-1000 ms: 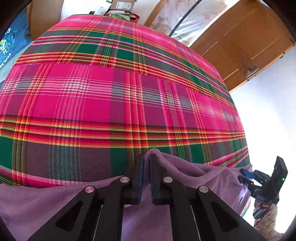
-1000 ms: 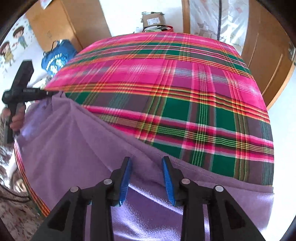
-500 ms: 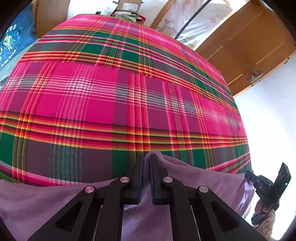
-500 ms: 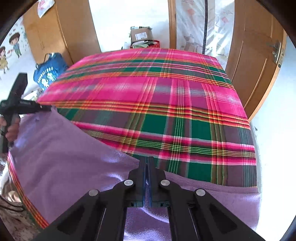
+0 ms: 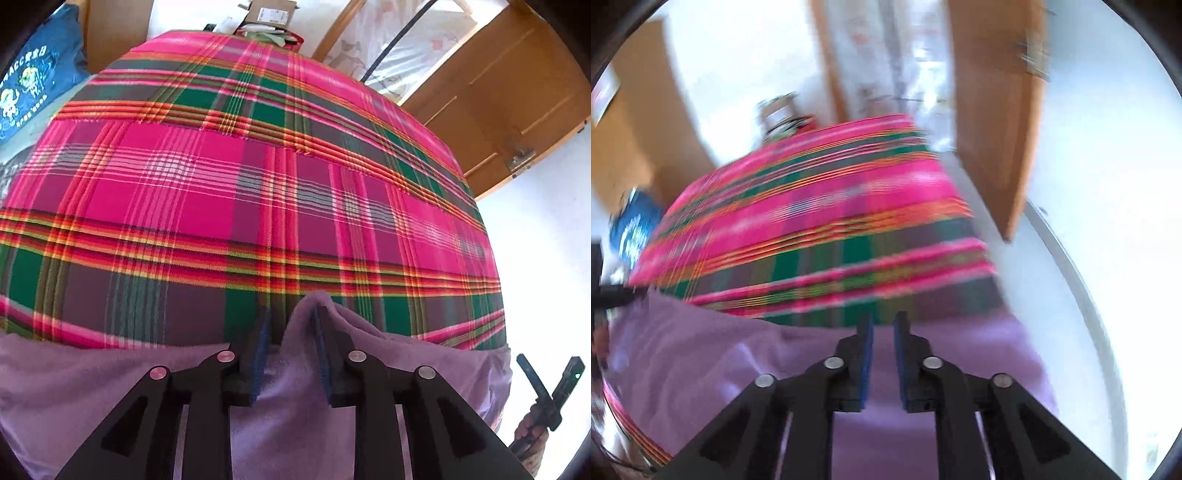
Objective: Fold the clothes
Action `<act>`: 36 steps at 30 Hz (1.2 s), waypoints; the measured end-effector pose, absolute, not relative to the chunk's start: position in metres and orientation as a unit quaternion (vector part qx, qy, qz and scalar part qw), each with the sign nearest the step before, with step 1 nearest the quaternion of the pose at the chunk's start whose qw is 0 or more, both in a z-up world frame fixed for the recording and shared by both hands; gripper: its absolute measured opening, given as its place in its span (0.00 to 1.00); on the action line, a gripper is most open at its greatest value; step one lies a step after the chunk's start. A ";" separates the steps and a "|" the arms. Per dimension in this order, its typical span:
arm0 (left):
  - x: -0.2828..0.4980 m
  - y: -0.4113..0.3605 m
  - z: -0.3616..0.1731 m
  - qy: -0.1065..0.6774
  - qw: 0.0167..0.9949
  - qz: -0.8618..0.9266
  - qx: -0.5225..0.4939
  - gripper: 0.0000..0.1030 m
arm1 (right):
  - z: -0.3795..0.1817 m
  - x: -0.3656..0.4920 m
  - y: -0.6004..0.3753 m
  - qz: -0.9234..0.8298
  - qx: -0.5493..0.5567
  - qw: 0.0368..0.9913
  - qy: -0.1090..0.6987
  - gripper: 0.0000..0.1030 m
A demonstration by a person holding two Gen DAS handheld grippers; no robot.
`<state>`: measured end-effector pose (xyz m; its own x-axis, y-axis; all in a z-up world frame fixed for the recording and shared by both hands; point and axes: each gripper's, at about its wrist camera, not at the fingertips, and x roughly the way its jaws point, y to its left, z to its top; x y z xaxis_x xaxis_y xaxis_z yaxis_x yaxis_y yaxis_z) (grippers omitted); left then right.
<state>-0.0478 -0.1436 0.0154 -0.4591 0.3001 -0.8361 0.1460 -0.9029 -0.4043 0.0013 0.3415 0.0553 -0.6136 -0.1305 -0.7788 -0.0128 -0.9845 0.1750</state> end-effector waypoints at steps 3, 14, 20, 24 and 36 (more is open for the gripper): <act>-0.032 -0.144 0.028 -0.222 0.024 0.839 -0.496 0.31 | 0.048 0.026 0.375 -0.891 0.433 -0.003 -0.138 0.26; 0.016 -0.109 0.047 -0.205 0.052 0.854 -0.475 0.32 | 0.012 0.076 0.454 -0.853 0.413 -0.037 -0.318 0.38; 0.021 -0.087 0.035 -0.192 0.076 0.840 -0.502 0.32 | 0.004 0.072 0.457 -0.849 0.404 -0.030 -0.338 0.30; 0.022 -0.076 0.028 -0.187 0.083 0.833 -0.514 0.32 | 0.007 0.075 0.454 -0.859 0.402 -0.048 -0.312 0.04; 0.026 -0.065 0.016 -0.166 0.091 0.822 -0.536 0.32 | 0.040 0.095 0.461 -0.890 0.335 -0.098 -0.292 0.01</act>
